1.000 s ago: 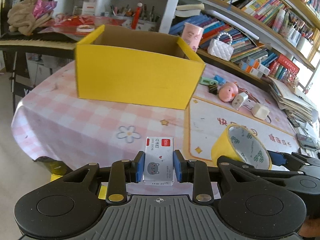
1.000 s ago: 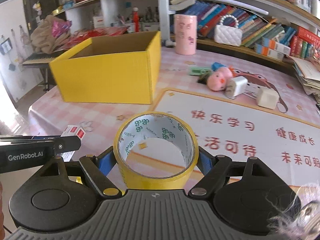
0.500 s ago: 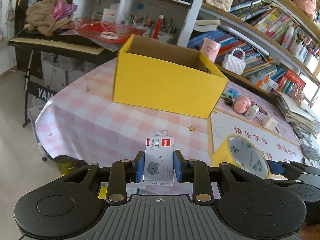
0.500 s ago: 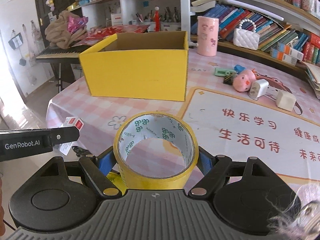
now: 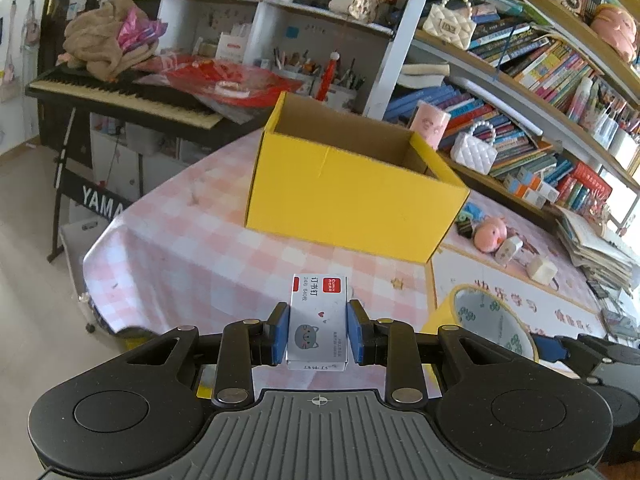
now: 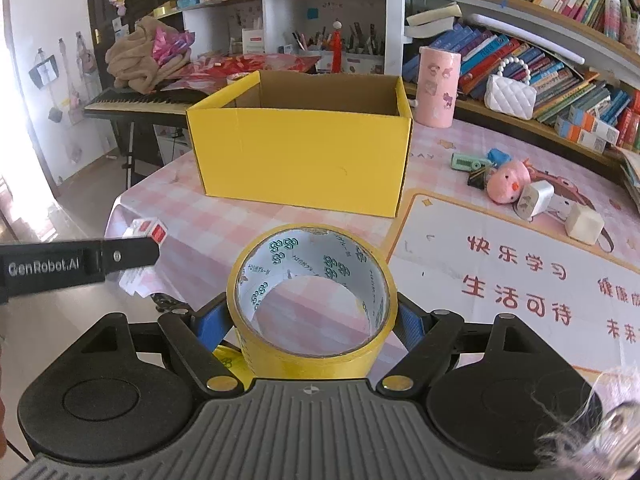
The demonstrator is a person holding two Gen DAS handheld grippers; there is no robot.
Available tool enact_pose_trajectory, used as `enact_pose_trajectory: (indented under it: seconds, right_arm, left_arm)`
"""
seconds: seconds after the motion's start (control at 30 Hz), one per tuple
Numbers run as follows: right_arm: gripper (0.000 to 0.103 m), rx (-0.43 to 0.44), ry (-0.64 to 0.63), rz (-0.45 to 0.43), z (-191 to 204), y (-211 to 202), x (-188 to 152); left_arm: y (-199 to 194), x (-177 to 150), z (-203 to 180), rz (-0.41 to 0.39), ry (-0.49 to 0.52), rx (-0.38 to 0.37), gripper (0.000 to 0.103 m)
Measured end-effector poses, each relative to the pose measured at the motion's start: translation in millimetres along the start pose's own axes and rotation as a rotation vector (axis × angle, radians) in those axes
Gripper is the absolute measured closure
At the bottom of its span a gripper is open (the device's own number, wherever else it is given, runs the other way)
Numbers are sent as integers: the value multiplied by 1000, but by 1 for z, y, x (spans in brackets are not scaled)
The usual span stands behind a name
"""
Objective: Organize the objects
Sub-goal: 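Carry the white card box and yellow tape roll with both tools to the yellow box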
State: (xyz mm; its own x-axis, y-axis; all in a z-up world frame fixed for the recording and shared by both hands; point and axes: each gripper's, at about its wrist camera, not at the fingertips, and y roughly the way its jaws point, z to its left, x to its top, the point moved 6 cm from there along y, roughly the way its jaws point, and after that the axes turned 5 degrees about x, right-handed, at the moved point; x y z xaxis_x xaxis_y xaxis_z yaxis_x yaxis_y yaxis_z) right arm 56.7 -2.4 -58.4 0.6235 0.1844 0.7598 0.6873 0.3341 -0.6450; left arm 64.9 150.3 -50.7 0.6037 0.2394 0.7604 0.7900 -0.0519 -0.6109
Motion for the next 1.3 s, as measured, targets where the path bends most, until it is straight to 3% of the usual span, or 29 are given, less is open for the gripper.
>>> enact_pose_trajectory:
  seconds: [0.23,0.47,0.67,0.87,1.03,1.3]
  right_arm:
    - [22,-11,22,-72,-13,2,34]
    - [22,-19,61,-215,-36,16,111]
    - [22,-9,41,-277,-54,42,171]
    - [22,6,22,-240,-67,88,197]
    - [22,2,10,-175,-74,132,203]
    - [22,31,-61,-64,-75,189,210]
  left_arm:
    - [4,46,-8,-103,37,-8,75]
    - [23,103,-25,-190,70,9,75]
    - [55,132,-39,-208,85,29,74]
    - [99,144,-47,-174,109,71,74]
    - [138,138,-45,-85,131,125,74]
    - [164,136,-42,-39,134,164,74]
